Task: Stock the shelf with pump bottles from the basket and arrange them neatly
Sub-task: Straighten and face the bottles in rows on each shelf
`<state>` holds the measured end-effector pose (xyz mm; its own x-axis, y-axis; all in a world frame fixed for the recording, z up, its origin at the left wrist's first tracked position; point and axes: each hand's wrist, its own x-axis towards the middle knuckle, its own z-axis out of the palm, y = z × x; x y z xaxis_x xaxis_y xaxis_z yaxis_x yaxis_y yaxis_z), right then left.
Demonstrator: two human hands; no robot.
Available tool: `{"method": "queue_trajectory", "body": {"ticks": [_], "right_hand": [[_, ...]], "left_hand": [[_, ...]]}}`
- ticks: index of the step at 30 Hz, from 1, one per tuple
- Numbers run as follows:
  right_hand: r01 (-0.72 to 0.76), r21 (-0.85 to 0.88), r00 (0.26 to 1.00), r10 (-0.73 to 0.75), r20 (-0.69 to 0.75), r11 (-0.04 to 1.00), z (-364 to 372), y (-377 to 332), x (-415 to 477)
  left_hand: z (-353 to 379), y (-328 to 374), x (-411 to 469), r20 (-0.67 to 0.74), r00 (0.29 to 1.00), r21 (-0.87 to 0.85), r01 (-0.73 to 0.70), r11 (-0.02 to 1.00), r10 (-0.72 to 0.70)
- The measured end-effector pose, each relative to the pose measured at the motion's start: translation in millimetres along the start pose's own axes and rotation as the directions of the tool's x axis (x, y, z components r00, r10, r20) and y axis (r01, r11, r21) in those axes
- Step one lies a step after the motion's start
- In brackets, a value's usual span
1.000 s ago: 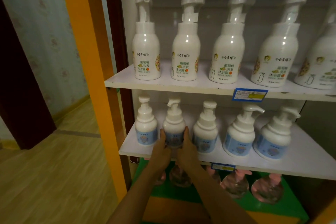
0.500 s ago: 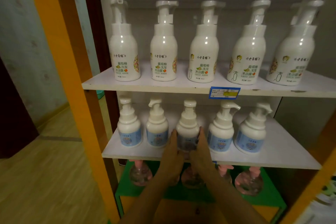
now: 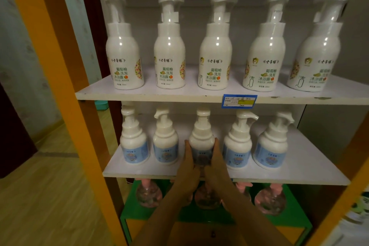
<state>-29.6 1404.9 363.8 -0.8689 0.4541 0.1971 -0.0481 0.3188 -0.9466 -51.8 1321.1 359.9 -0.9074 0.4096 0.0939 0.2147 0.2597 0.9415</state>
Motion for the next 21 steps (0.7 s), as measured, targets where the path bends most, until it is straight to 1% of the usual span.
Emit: {"method": "queue_trajectory", "body": {"ticks": [4,6,9,10,11,13,15,16,17,18,19,21], "right_hand": [[-0.033,0.031,0.999,0.032,0.014,0.999,-4,-6,-1],[-0.050,-0.003,0.997,0.050,0.054,0.999,-9,-6,0],[-0.071,0.019,0.990,0.068,0.120,0.997,-19,-8,-5],[-0.056,0.008,0.988,0.054,0.146,0.998,-25,-8,-8],[-0.035,-0.032,0.985,0.040,0.168,0.999,-32,-8,-12],[-0.022,-0.084,0.984,0.036,0.175,0.996,-48,0,-20],[-0.061,-0.110,0.993,0.071,0.095,0.992,-69,10,-23],[-0.082,-0.100,0.996,0.085,0.027,0.992,-78,15,-24],[-0.091,-0.078,0.995,0.088,-0.045,0.993,-88,20,-22],[-0.104,-0.052,0.989,0.098,-0.108,0.993,-95,24,-20],[-0.107,-0.022,0.986,0.104,-0.134,0.994,-101,26,-19],[-0.102,-0.003,0.989,0.101,-0.103,0.995,-106,28,-14]], "left_hand": [[3,1,5,0.020,1.000,0.000,0.016,1.000,-0.016],[4,1,5,0.036,0.999,-0.001,0.010,1.000,-0.010],[4,0,5,0.065,0.998,-0.027,0.004,1.000,-0.002],[4,-1,3,0.058,0.998,-0.023,-0.004,1.000,0.005],[6,-2,0,0.027,1.000,0.005,-0.015,1.000,0.015],[14,-2,-12,-0.114,0.991,0.092,-0.065,0.994,0.075],[23,3,-25,-0.271,0.946,0.136,-0.145,0.980,0.178],[27,7,-31,-0.307,0.921,0.142,-0.203,0.969,0.239],[32,11,-35,-0.302,0.908,0.152,-0.255,0.955,0.291],[37,15,-37,-0.254,0.914,0.157,-0.285,0.946,0.317],[43,19,-38,-0.184,0.930,0.150,-0.292,0.945,0.317],[55,27,-34,-0.044,0.963,0.094,-0.262,0.960,0.267]]}}
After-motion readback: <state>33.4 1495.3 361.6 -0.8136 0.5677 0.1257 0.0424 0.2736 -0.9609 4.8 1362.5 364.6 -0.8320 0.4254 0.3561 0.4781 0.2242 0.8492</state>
